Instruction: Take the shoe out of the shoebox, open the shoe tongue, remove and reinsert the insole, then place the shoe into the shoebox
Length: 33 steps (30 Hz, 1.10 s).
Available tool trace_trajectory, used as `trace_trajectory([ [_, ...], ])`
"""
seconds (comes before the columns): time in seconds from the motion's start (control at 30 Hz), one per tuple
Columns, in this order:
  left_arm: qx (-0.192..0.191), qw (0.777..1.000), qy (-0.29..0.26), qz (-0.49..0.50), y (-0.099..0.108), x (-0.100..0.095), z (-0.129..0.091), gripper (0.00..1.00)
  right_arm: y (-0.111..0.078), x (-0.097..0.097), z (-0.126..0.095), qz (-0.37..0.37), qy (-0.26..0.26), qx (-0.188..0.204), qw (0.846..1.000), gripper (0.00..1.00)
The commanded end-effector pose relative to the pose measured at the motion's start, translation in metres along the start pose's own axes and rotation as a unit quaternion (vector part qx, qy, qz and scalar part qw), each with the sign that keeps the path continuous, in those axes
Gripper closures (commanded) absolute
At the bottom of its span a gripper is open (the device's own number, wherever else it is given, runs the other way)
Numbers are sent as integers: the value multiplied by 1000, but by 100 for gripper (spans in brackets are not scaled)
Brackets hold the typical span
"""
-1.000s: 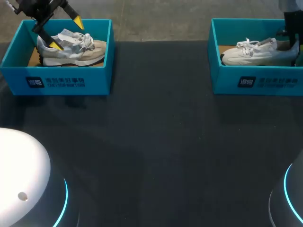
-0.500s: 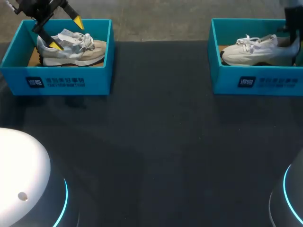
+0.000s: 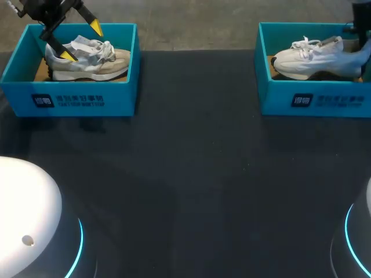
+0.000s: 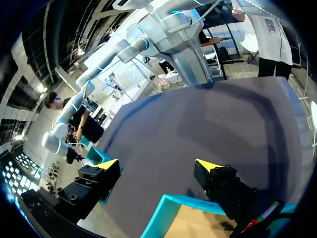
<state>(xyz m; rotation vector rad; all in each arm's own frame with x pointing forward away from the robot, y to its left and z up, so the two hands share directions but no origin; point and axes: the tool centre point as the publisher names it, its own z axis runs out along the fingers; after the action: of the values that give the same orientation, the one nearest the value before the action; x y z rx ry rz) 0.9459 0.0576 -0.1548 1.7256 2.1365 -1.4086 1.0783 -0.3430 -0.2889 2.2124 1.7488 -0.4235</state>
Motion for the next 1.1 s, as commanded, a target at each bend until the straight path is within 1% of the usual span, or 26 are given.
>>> trace_trajectory([
  [0.03,-1,1000,2,0,-1,0,0,0,-14,-4,-8,2,1,-13,1000,100],
  [0.47,-1,1000,2,0,-1,0,0,0,-30,-9,-8,11,-9,-16,1000,100],
  [1.1,-1,1000,2,0,-1,0,0,0,-48,-8,3,16,-19,0,1000,100],
])
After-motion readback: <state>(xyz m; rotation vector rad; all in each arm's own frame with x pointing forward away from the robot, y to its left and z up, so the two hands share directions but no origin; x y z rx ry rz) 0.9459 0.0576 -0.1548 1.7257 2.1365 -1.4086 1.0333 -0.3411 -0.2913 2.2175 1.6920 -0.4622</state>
